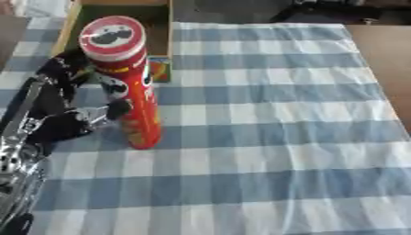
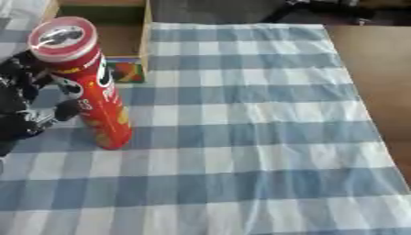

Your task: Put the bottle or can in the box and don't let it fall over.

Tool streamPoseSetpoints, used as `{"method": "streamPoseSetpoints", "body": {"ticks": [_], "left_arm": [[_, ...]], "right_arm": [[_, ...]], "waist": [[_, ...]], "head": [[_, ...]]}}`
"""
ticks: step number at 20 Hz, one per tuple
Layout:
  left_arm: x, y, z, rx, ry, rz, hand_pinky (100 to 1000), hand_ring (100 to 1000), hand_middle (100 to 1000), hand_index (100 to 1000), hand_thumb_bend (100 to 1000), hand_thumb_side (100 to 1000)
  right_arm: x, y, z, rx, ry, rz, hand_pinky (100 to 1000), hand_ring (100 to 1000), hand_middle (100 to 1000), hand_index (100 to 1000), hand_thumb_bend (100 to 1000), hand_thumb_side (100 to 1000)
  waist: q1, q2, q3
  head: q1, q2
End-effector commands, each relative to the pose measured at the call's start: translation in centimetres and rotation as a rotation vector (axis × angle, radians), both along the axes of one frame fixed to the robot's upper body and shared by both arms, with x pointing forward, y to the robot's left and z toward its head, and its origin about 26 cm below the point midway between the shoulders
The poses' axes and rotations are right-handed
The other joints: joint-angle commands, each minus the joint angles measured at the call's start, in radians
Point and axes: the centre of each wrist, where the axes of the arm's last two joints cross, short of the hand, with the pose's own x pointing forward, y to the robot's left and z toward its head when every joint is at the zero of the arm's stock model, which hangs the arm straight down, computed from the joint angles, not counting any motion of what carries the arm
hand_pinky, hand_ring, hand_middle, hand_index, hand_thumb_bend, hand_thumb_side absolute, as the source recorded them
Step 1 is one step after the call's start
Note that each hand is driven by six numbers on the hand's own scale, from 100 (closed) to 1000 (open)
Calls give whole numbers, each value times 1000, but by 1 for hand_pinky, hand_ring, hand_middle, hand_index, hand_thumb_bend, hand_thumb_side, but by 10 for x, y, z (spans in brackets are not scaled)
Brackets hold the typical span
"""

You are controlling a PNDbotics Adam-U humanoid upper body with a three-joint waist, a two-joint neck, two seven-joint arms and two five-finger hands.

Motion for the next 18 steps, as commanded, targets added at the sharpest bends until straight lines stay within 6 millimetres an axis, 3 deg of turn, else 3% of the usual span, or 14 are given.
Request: {"method": "streamPoseSetpoints", "body": {"ticks": [1,2,3,18], "left_arm": [[2,-4,7,-12,-12,-34,1000,1000,890,849,908,212],[4,-5,8,-16,-11,-38,1000,1000,890,846,915,180],[5,-6,8,-18,-9,-41,1000,1000,890,846,907,211],[33,-20,-1,38,49,-60,1000,1000,887,833,909,202]], "right_arm": [[-1,0,7,-18,-22,4,871,1000,939,797,100,903],[-1,0,7,-17,-22,4,871,1000,939,796,100,904],[-1,0,7,-17,-22,5,871,1000,939,796,100,904],[0,3,7,-9,-21,12,873,1000,939,796,100,915]], "waist": [[1,-13,-3],[1,-13,-3],[1,-12,-4],[5,-2,-14]], "head": [[6,-12],[6,-12],[7,-13],[19,-18]]}}
